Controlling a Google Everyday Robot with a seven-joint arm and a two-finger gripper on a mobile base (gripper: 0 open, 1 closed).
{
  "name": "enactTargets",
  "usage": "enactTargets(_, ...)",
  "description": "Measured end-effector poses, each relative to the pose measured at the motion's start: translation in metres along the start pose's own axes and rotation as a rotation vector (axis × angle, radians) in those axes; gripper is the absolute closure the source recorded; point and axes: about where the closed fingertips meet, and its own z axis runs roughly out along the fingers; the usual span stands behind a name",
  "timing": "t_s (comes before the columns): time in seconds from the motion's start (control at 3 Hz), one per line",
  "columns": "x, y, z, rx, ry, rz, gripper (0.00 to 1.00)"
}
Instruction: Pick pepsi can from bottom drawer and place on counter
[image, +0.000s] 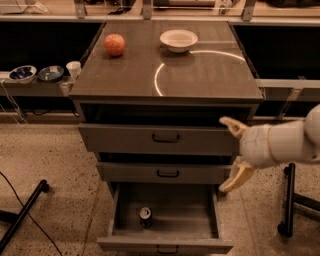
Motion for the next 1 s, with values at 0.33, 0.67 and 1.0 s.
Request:
enactTargets(0.33,0.004,0.029,0.055,-0.018,-0.172,0.047,0.0)
enactTargets(0.67,0.007,0.055,0.088,-0.027,-0.255,0.007,0.0)
enactTargets(1.0,0.007,0.059,0.093,-0.032,-0.268,-0.005,0.0)
